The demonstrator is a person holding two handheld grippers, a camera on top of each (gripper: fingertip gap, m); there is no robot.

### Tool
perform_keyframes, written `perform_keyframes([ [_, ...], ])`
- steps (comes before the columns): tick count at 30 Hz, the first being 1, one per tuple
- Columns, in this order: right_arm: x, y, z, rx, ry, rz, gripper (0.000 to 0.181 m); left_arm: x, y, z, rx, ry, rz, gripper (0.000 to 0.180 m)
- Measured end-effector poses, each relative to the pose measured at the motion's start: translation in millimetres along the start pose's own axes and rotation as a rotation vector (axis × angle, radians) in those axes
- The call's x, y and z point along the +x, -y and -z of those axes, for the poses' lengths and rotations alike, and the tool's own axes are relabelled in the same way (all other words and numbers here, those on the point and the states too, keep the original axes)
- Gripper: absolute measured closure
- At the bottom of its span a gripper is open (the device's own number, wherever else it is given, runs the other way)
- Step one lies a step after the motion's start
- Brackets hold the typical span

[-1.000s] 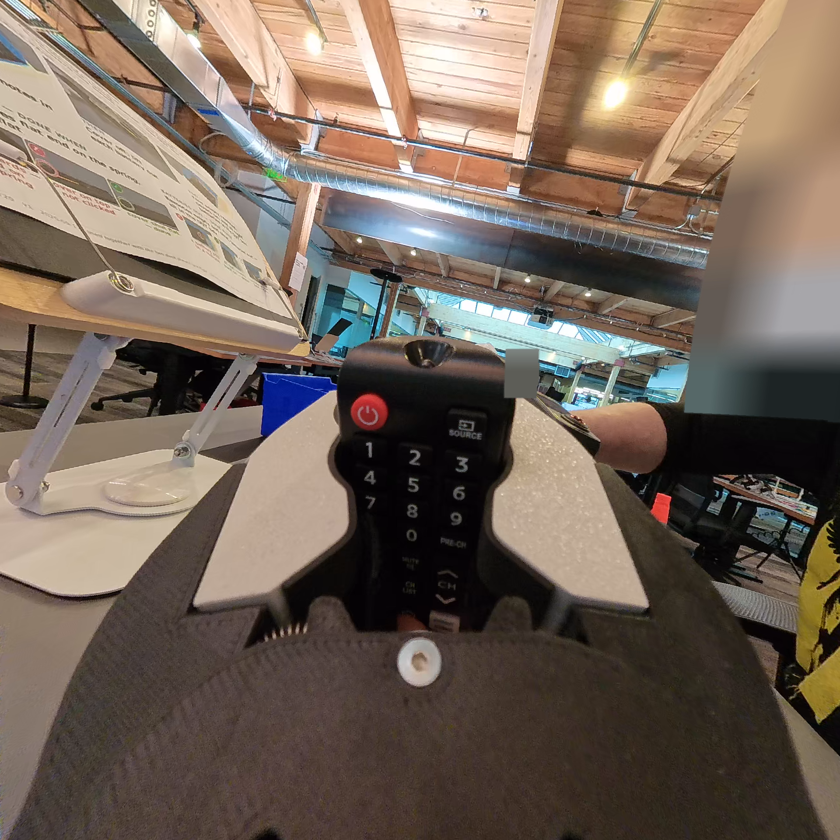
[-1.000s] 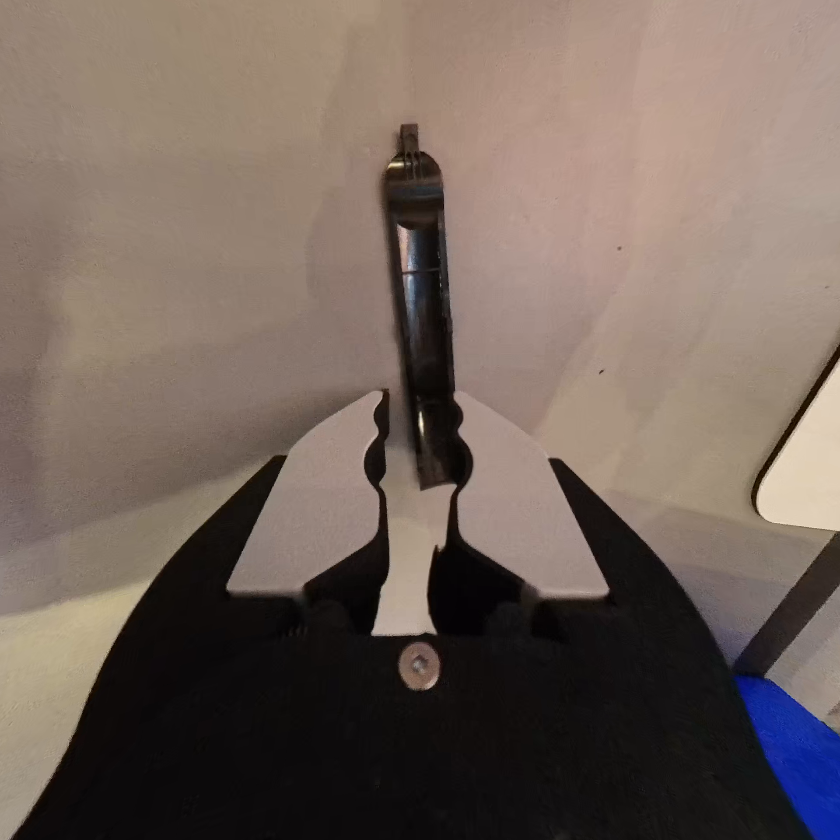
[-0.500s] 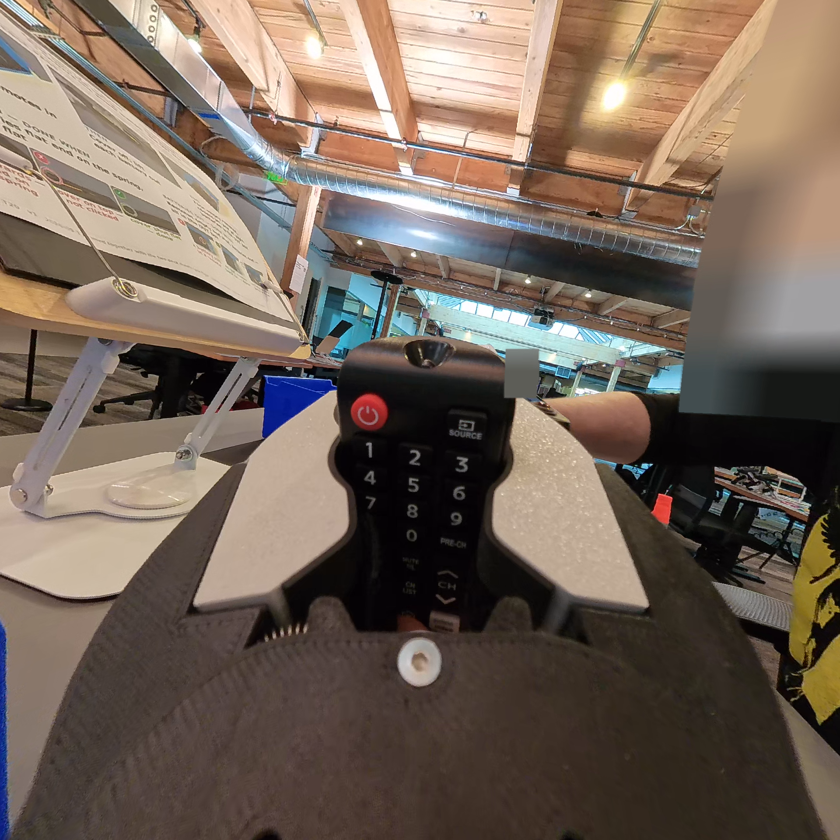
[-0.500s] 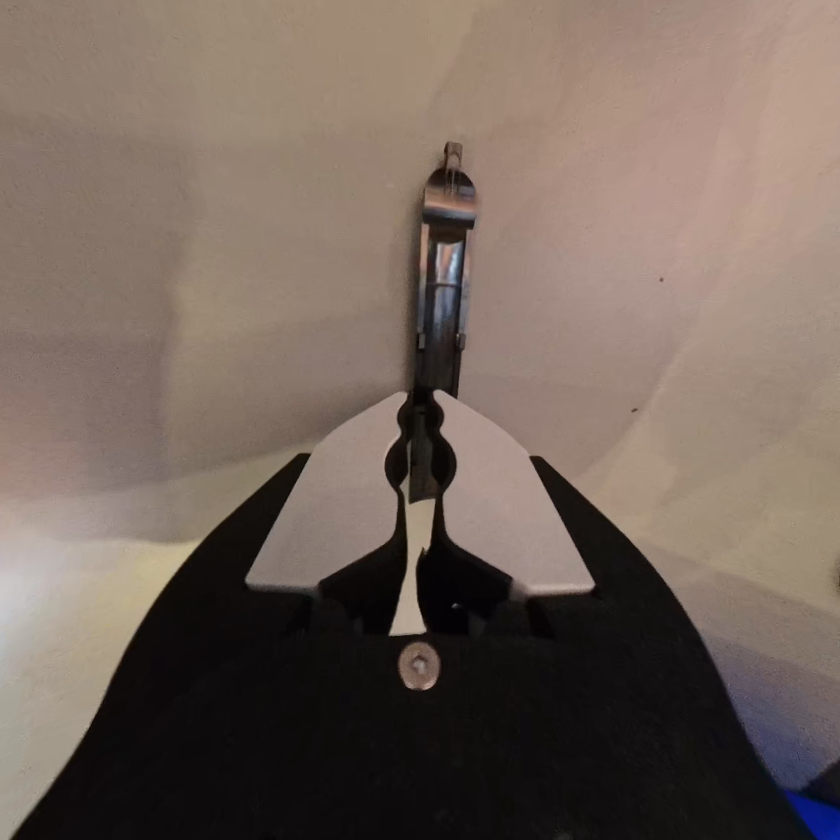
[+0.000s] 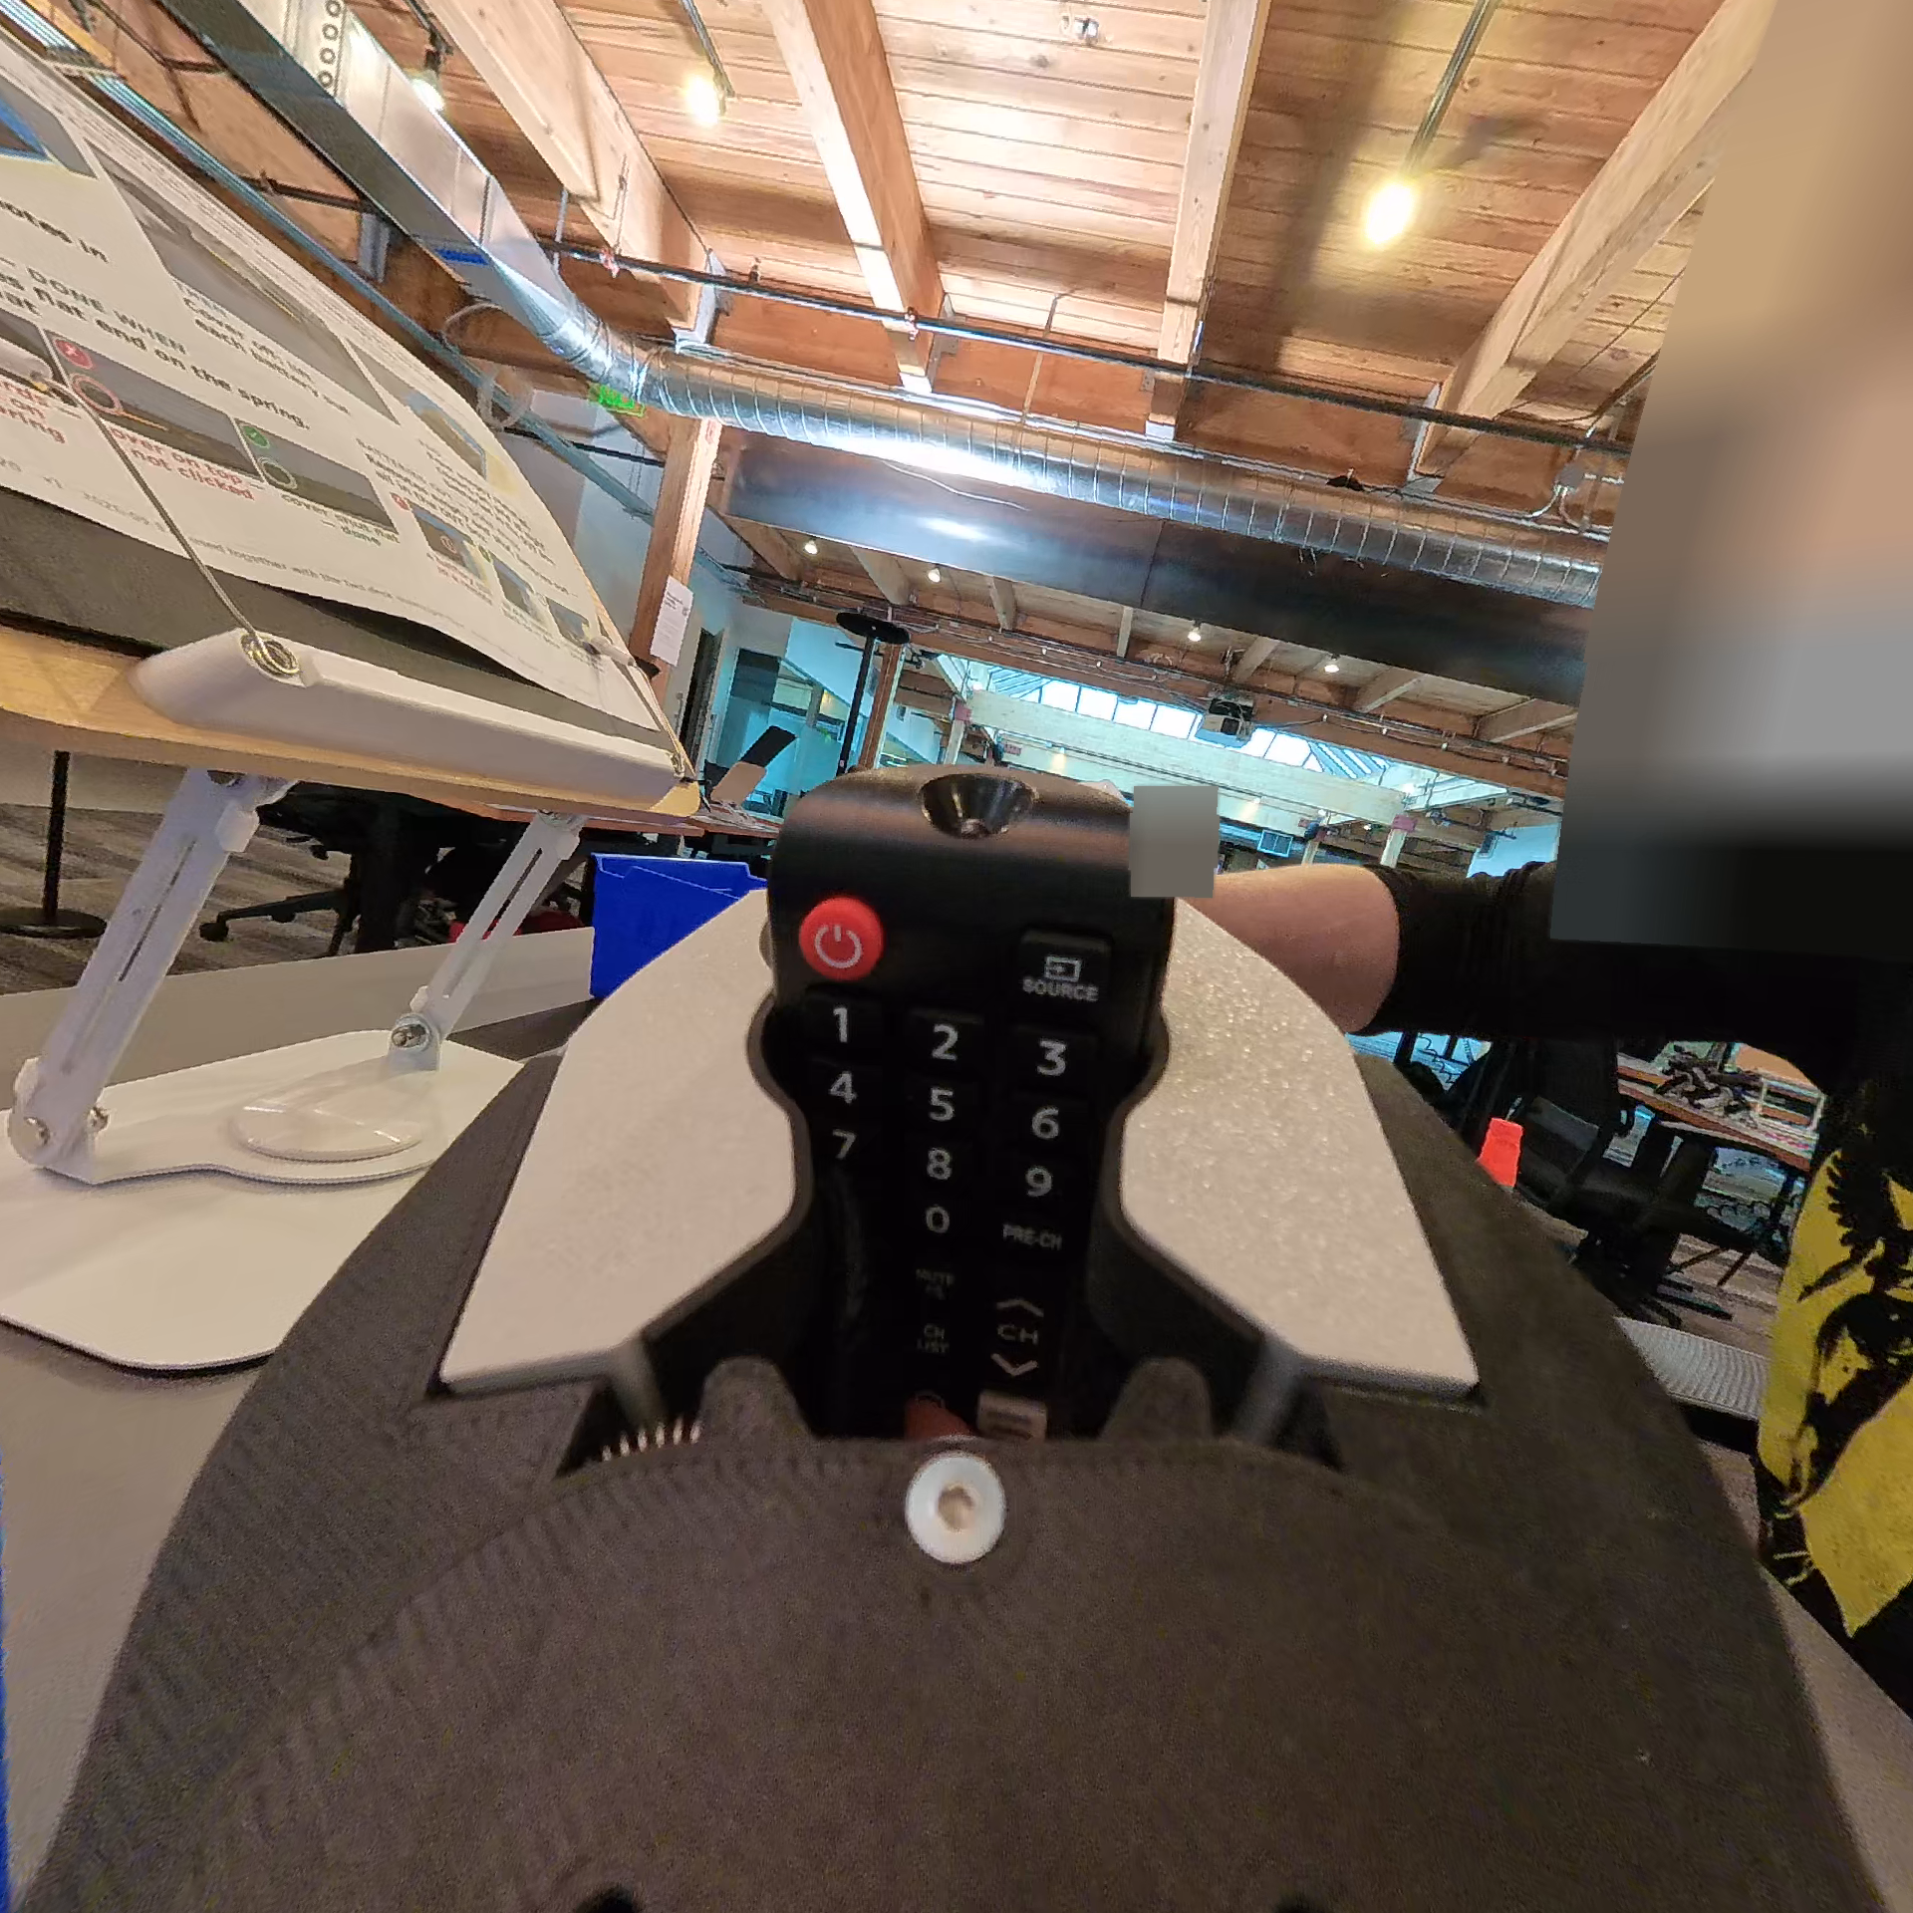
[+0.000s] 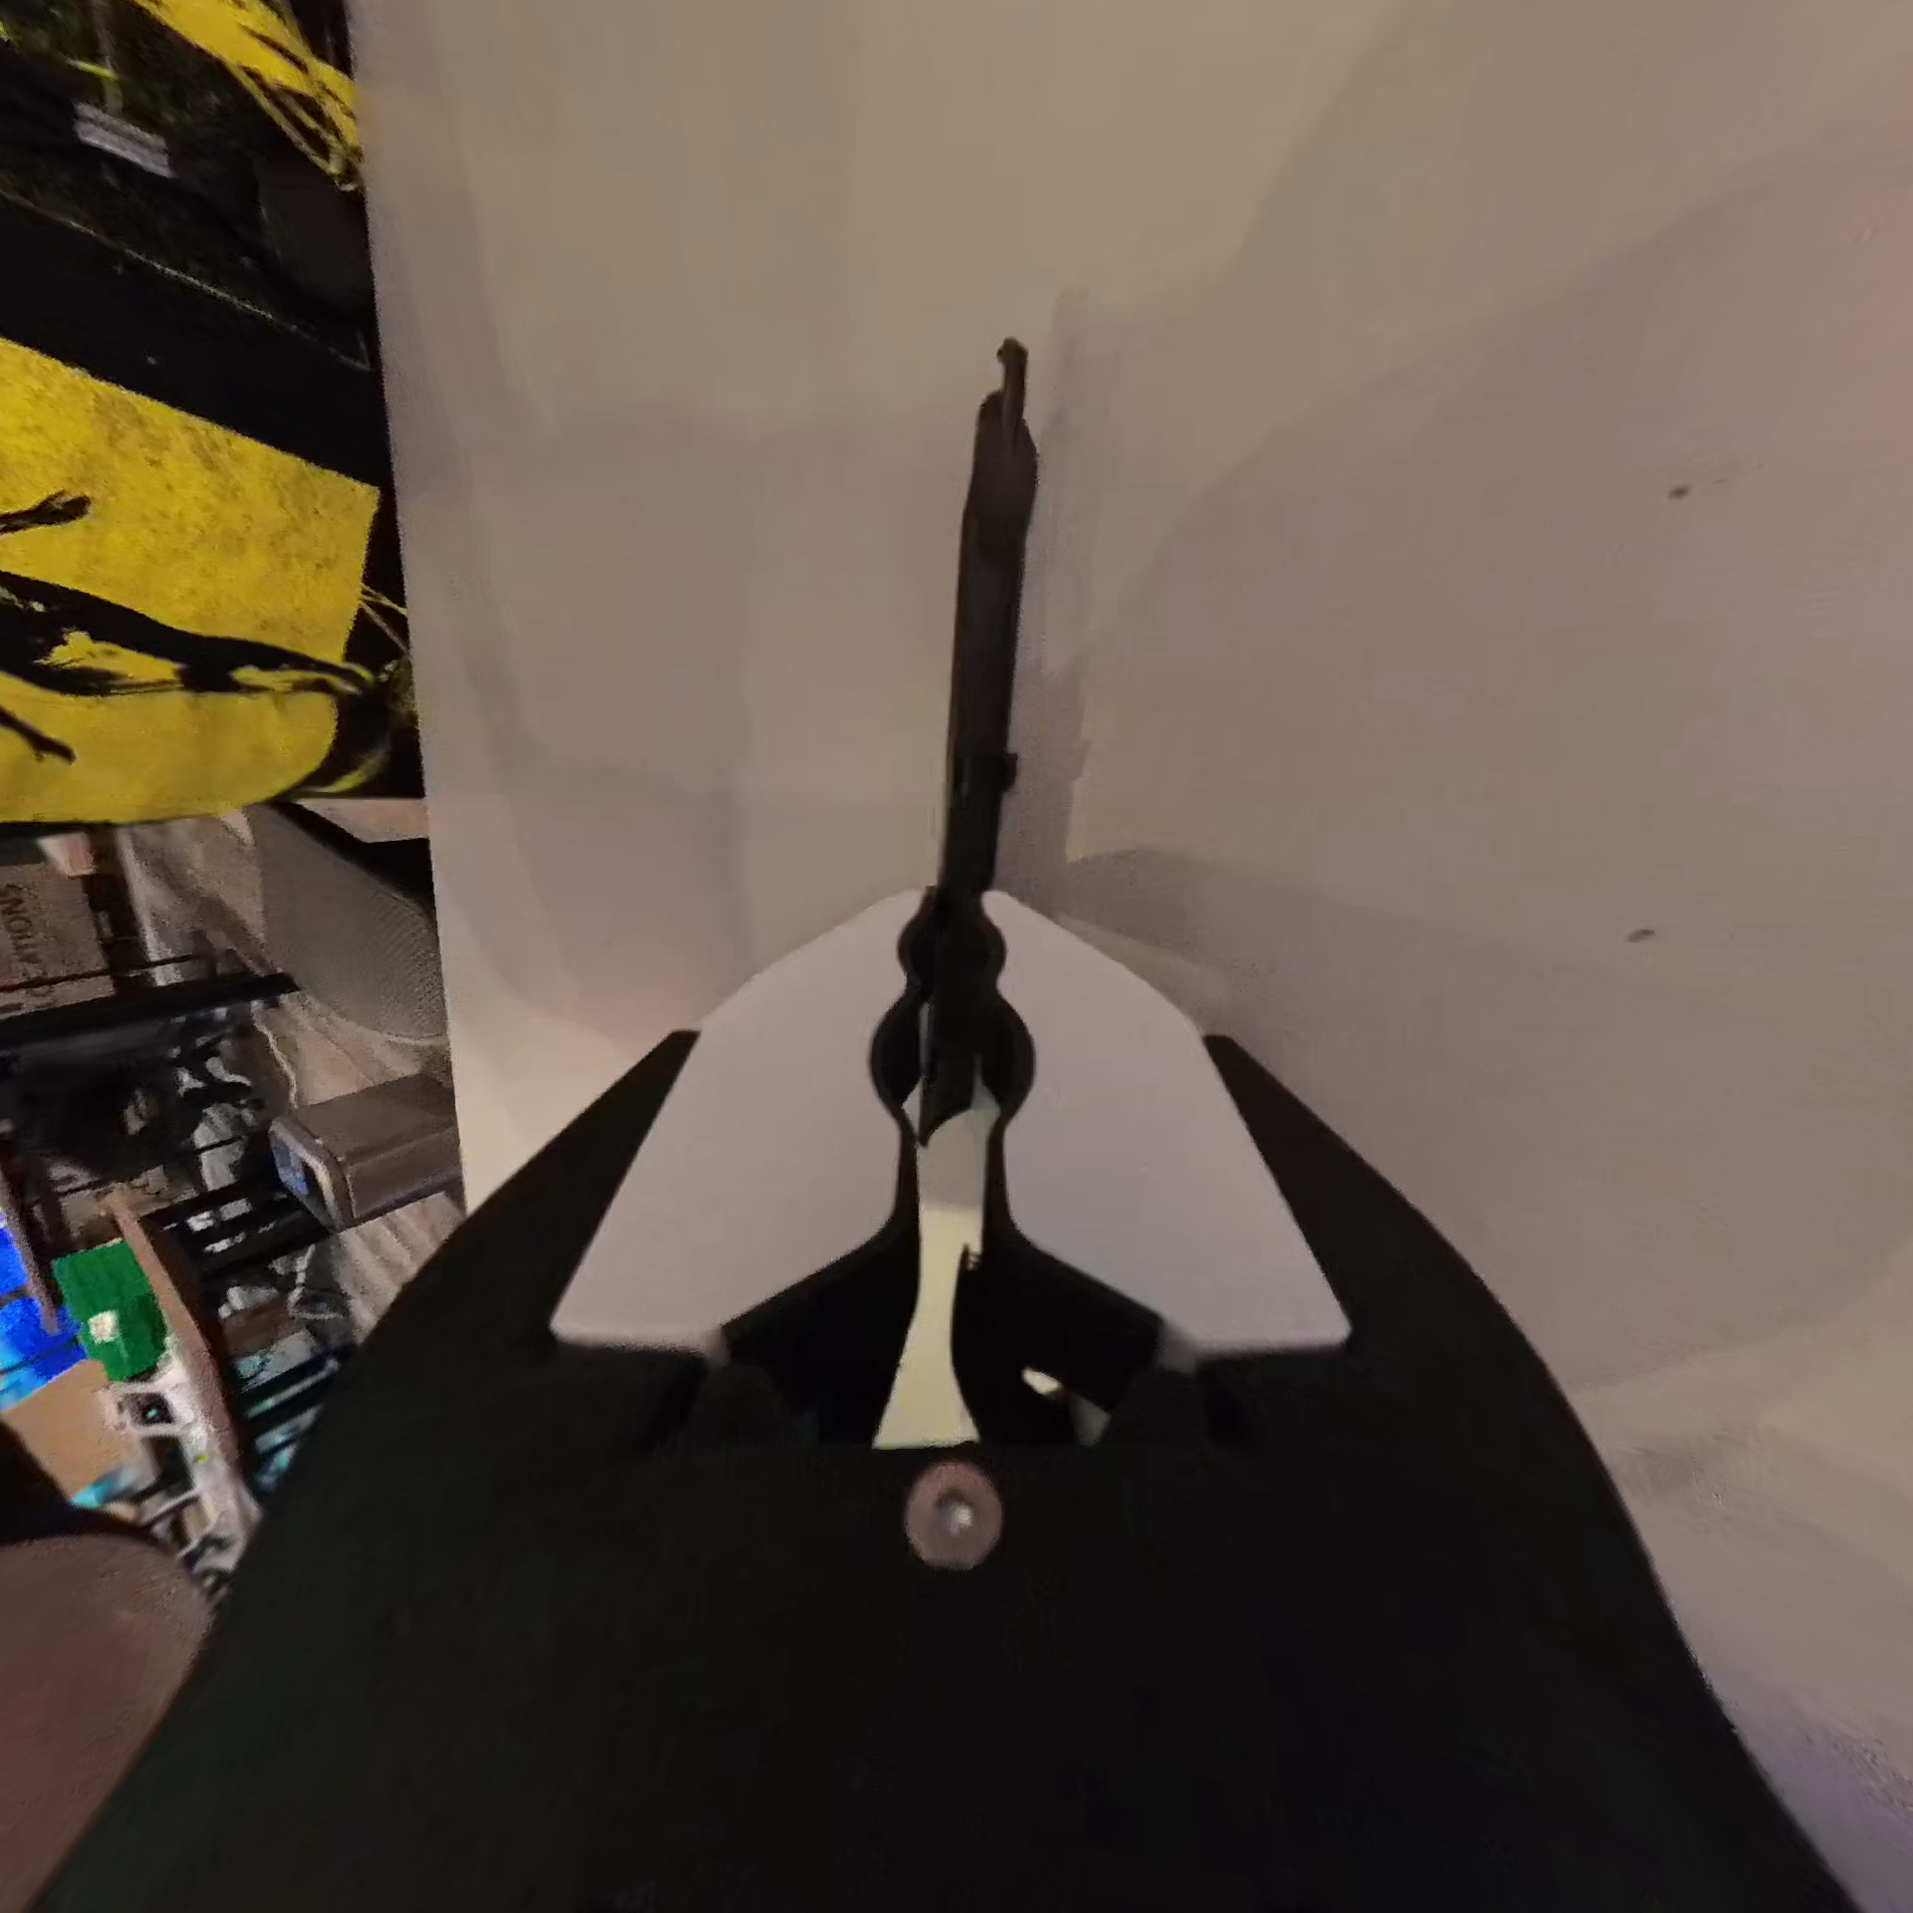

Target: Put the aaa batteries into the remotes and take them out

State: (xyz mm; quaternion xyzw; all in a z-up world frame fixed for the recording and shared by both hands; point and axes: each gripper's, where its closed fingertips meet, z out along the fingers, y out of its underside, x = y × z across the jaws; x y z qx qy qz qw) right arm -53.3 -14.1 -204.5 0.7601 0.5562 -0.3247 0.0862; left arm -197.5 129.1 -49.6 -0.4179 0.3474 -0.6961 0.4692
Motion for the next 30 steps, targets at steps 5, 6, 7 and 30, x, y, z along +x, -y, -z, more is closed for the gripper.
perform_keyframes([
  [5, 20, 3, 11, -0.001, -0.243, 0.068, 0.157, -3, 0, 1, 0.003, 0.006, 0.005, 0.12],
  [6, 21, 3, 13, -0.001, -0.294, 0.08, 0.155, -2, -1, 1, 0.003, 0.005, 0.005, 0.12],
  [7, 22, 1, 14, -0.014, -0.352, 0.096, 0.157, -2, -1, 1, 0.001, 0.004, 0.005, 0.12],
  [30, -24, 111, 64, 0.778, -0.568, 0.095, 0.163, 21, 47, 11, 0.243, -0.144, 0.054, 0.119],
])
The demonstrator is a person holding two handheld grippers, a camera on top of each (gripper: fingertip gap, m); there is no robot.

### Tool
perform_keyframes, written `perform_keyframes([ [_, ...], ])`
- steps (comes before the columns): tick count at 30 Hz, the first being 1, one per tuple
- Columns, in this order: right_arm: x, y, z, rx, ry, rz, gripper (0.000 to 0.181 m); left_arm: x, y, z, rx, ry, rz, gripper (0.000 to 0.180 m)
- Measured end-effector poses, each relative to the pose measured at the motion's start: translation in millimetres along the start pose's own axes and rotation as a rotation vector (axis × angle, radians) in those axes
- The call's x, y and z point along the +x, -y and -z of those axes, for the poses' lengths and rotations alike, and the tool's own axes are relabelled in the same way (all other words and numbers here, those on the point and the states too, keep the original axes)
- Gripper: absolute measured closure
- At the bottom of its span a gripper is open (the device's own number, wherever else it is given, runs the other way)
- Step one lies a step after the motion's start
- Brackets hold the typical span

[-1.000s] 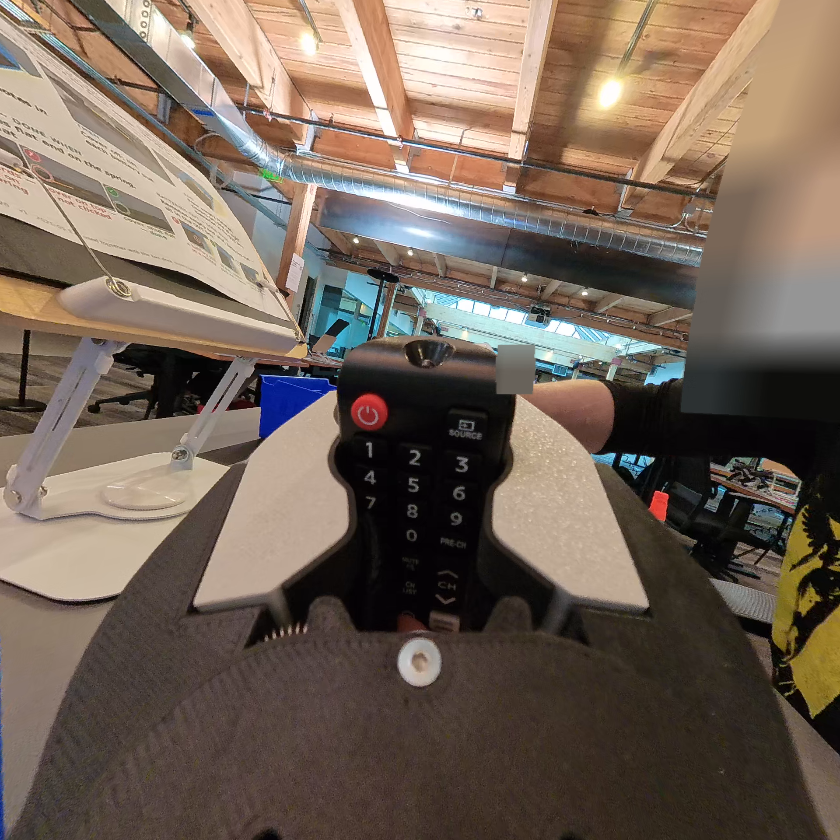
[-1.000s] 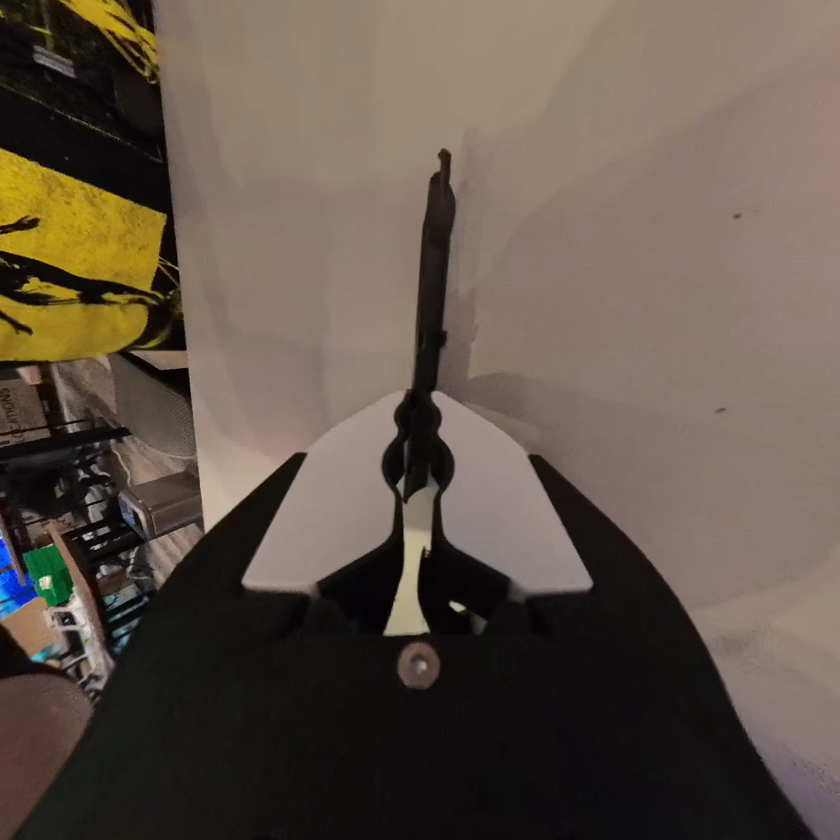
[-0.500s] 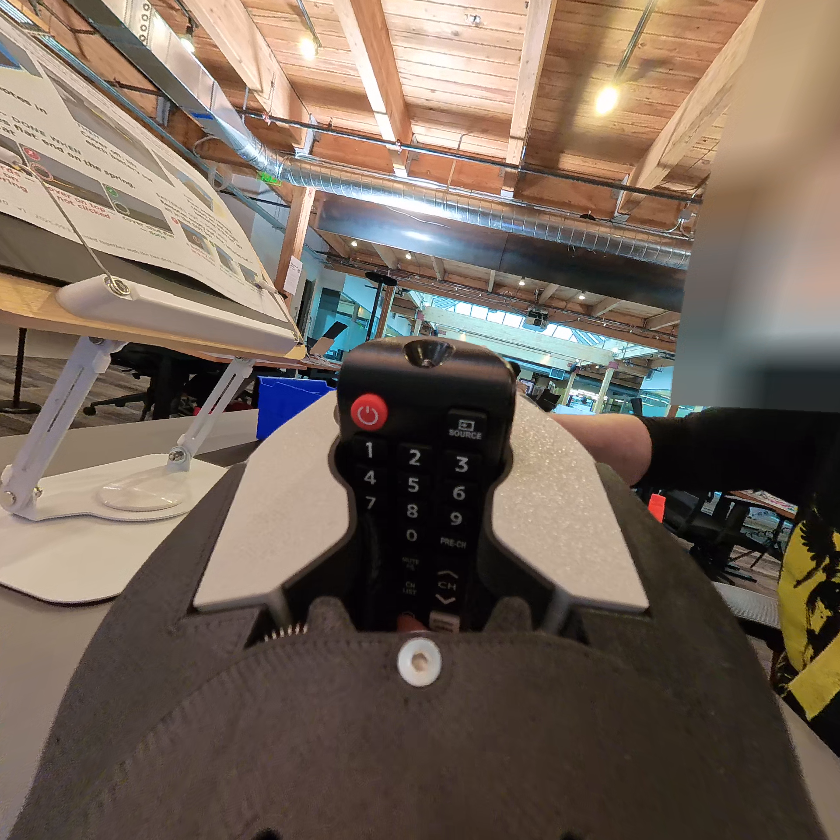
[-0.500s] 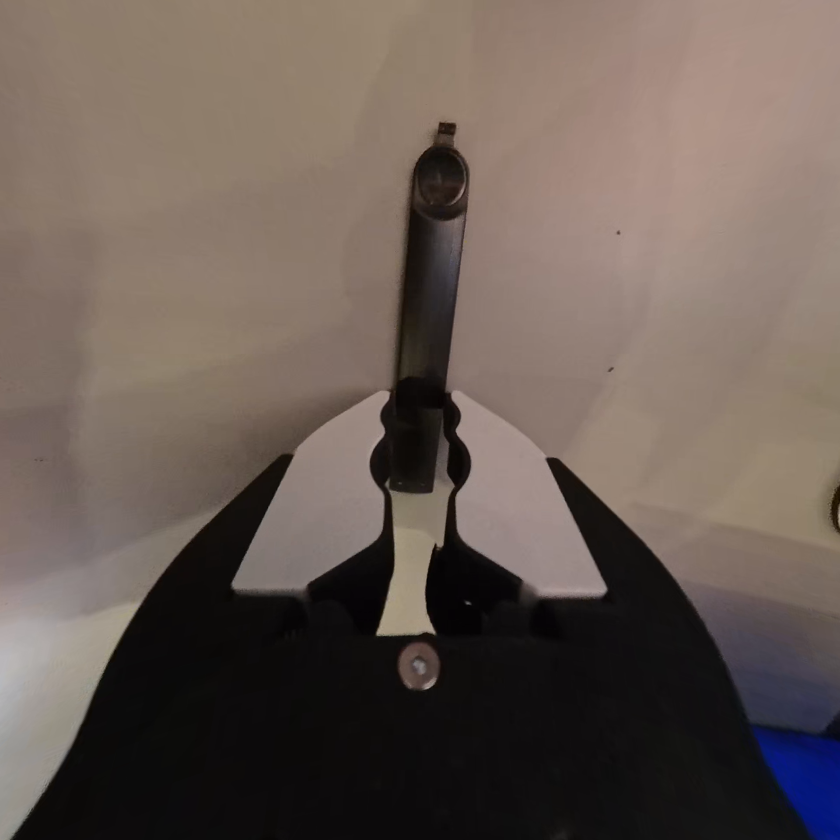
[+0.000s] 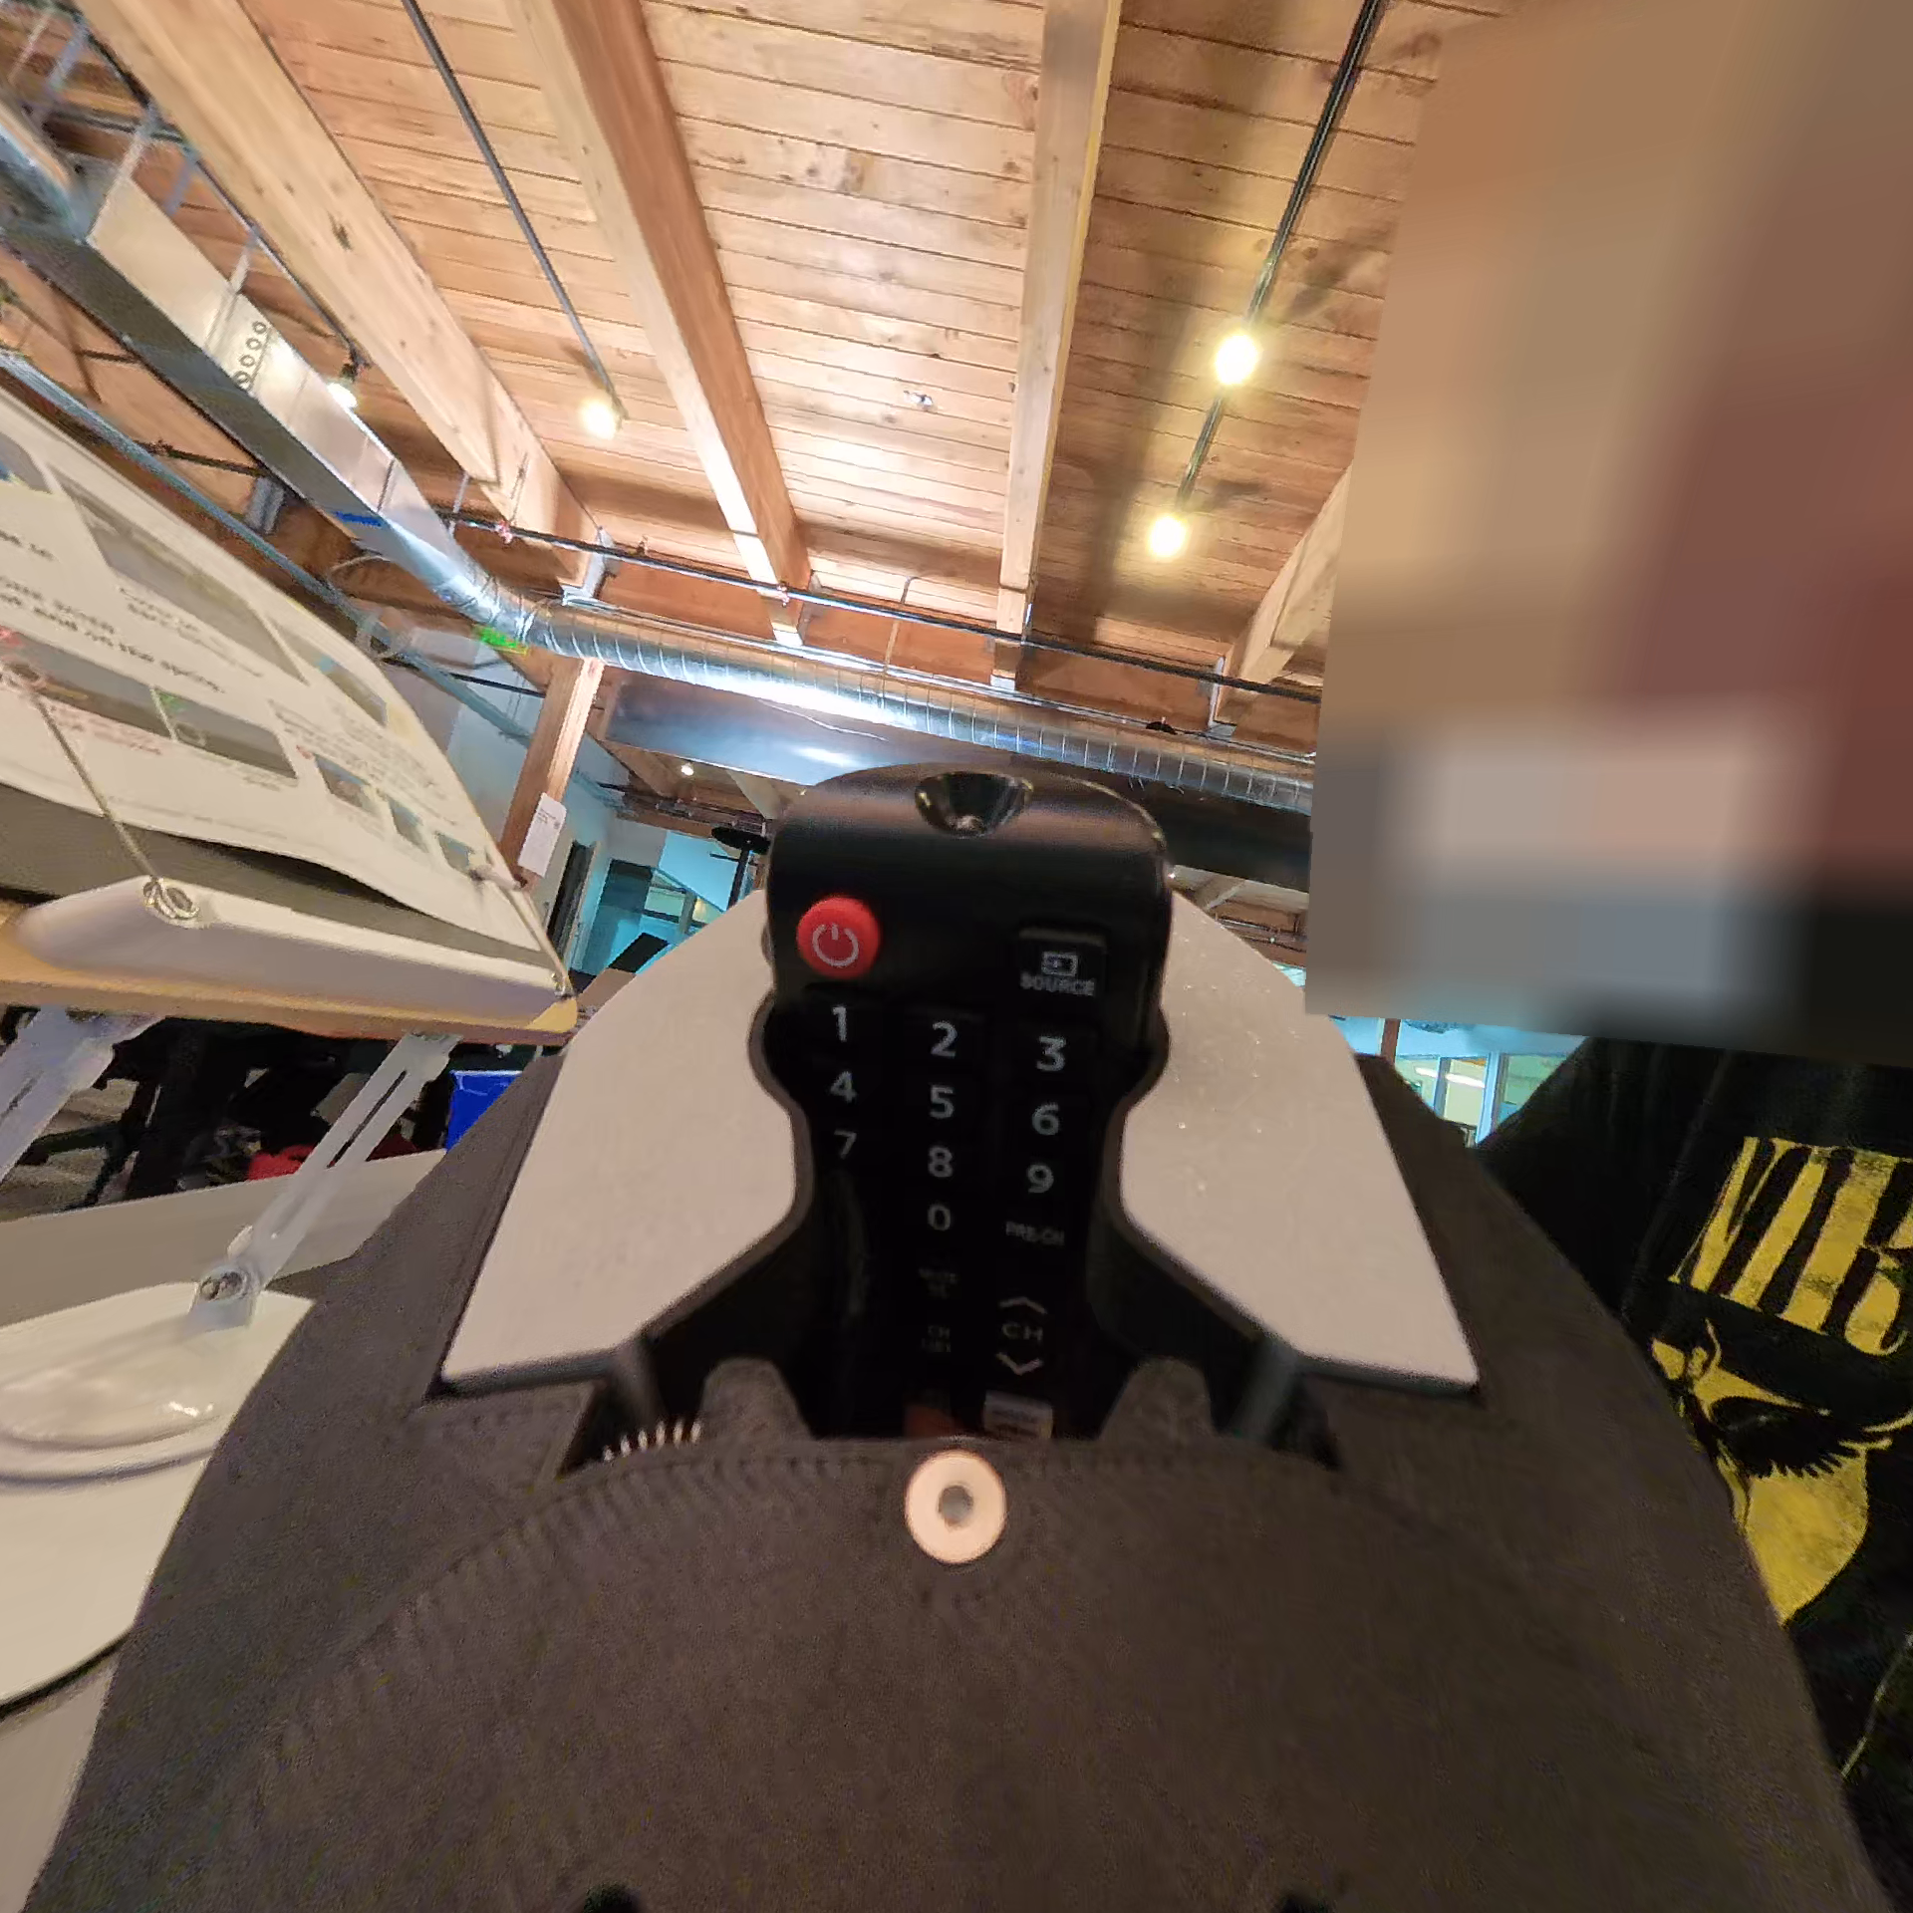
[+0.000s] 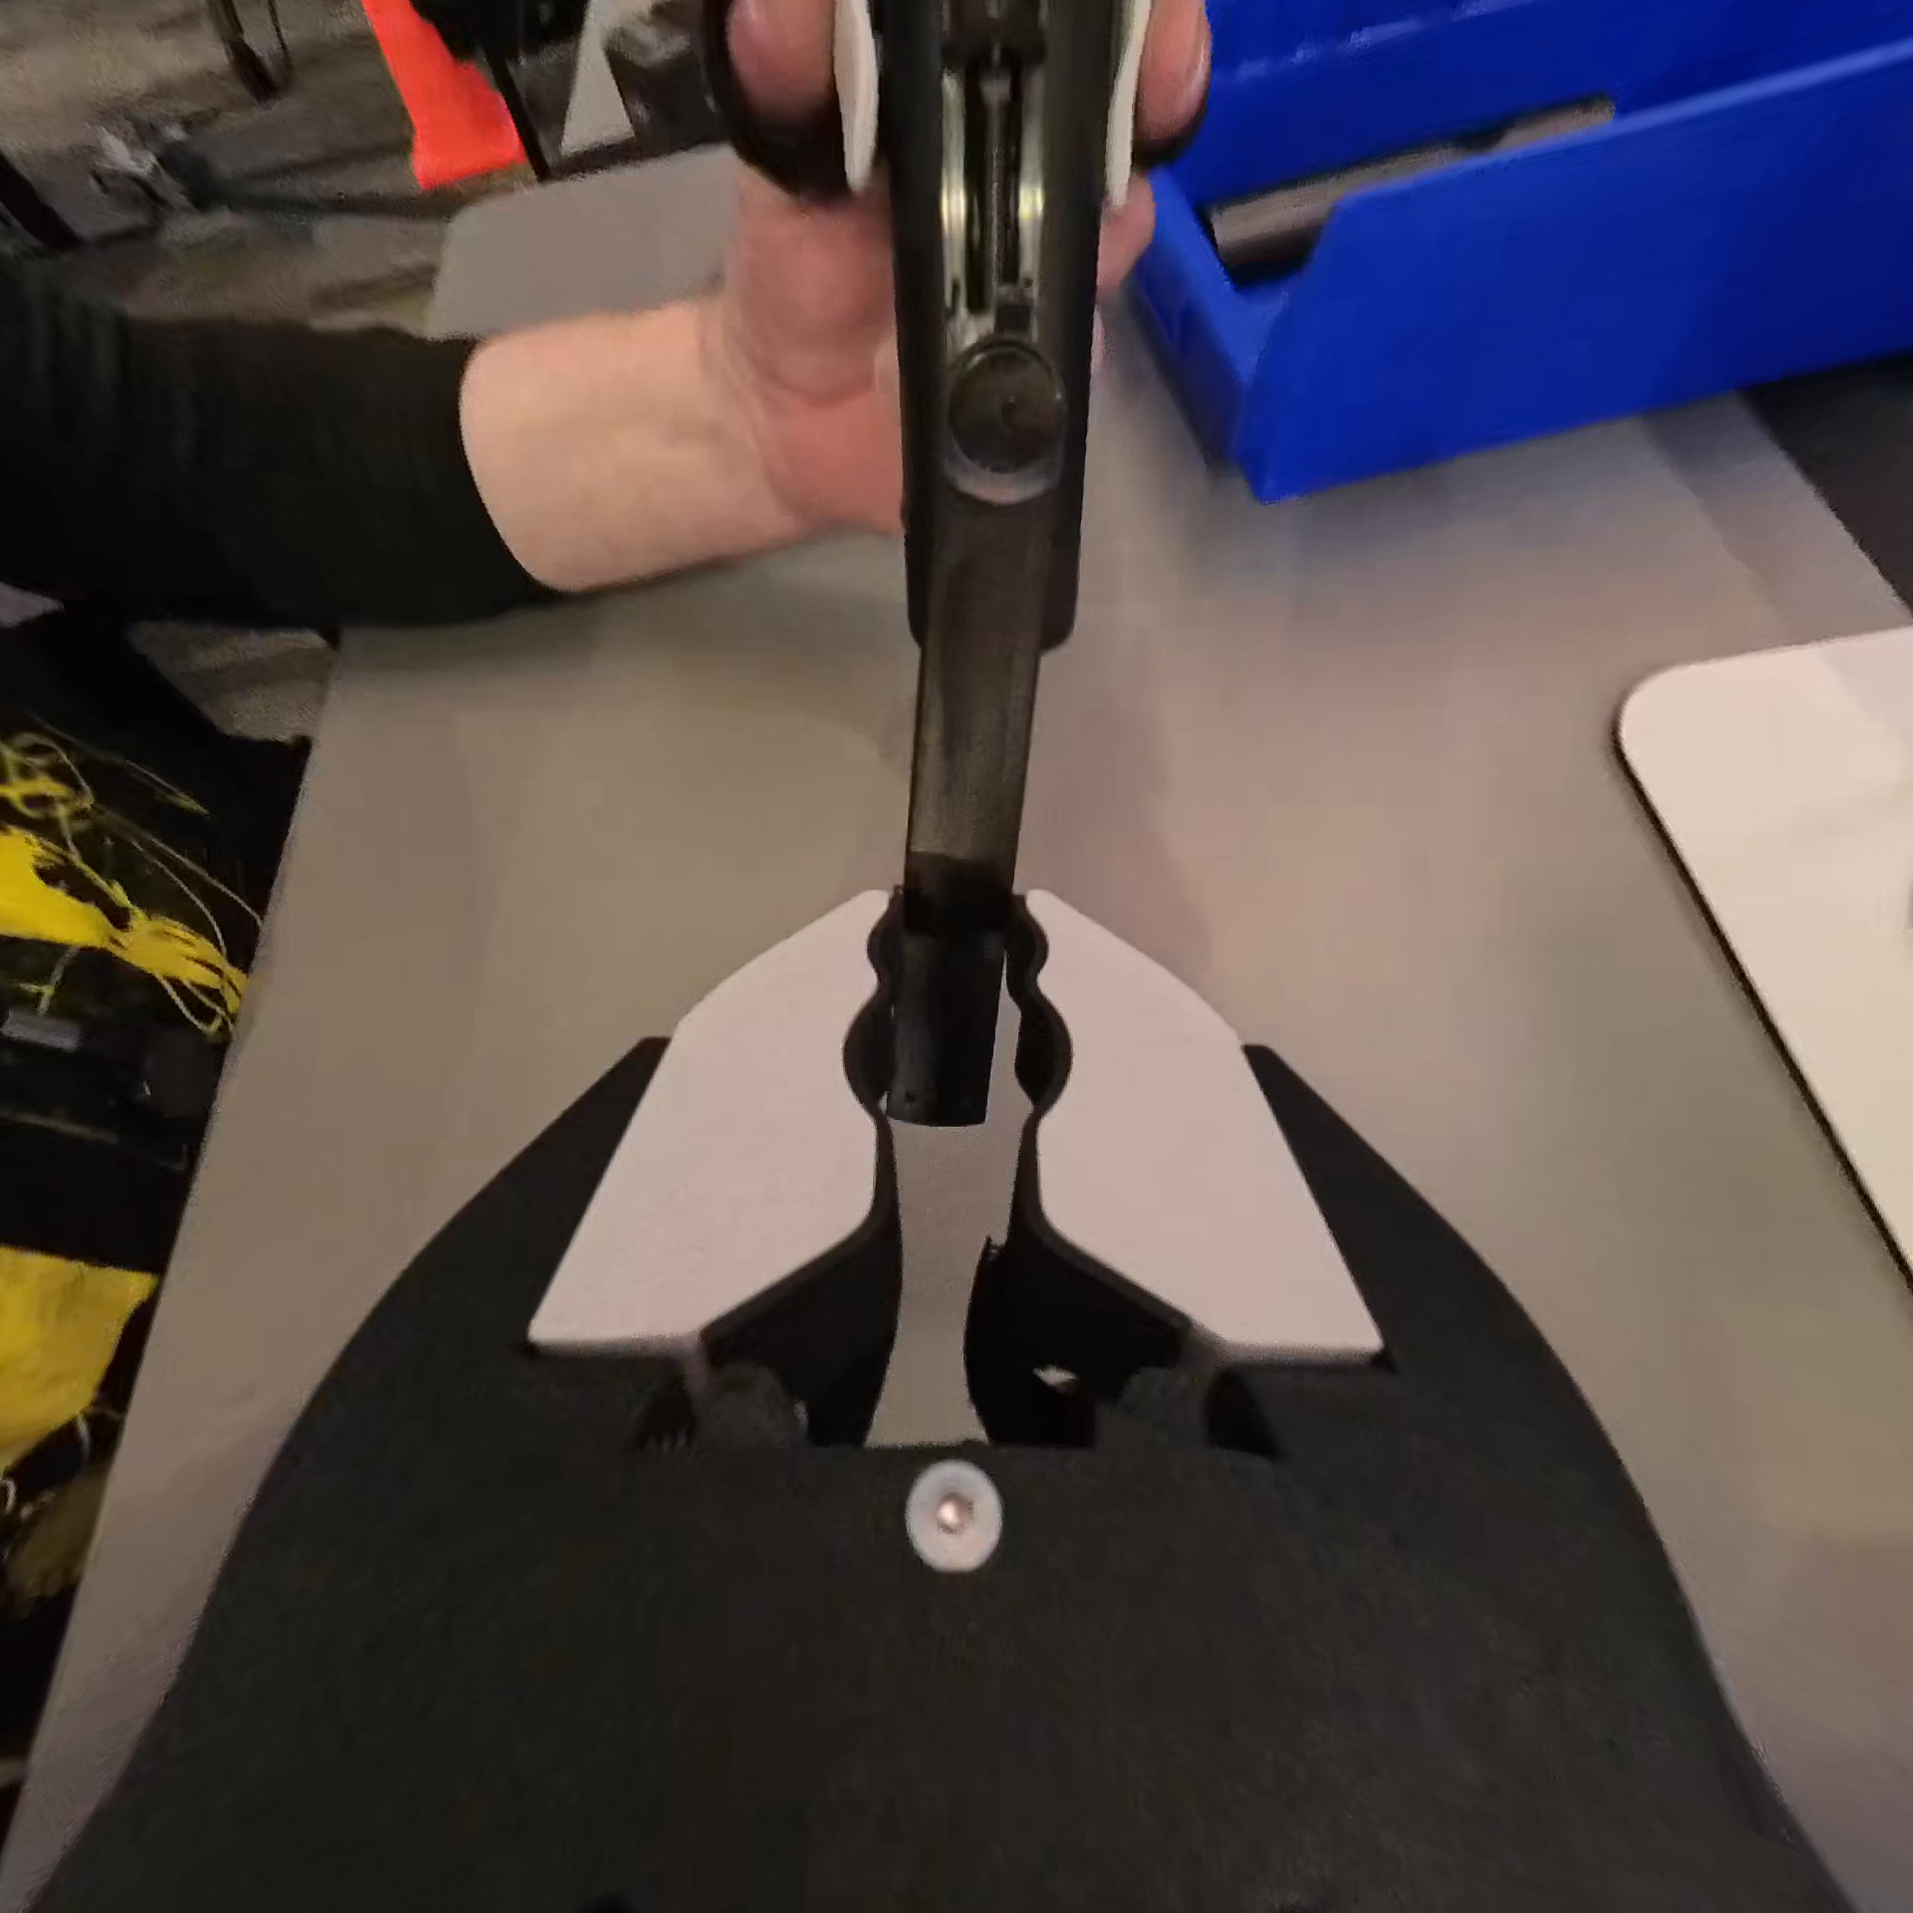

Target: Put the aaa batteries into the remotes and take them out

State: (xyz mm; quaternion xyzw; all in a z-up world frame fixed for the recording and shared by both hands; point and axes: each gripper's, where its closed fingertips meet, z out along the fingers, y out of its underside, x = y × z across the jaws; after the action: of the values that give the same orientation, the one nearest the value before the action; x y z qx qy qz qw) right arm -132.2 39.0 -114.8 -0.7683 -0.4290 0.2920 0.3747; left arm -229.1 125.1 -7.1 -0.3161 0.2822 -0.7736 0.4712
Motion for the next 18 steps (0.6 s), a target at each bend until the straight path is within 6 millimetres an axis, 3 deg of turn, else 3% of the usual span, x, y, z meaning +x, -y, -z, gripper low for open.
perform_keyframes([
  [6, -14, 45, -32, 0.087, 0.038, 0.021, 0.163, 20, 7, -12, 0.024, -0.05, -0.035, 0.119],
  [11, -13, 58, -45, 0.054, 0.024, 0.074, 0.163, 28, 4, -20, 0.013, -0.079, -0.031, 0.12],
  [18, -11, 59, -54, -0.02, 0.001, 0.084, 0.163, 28, -1, -22, 0.006, -0.078, -0.023, 0.119],
])
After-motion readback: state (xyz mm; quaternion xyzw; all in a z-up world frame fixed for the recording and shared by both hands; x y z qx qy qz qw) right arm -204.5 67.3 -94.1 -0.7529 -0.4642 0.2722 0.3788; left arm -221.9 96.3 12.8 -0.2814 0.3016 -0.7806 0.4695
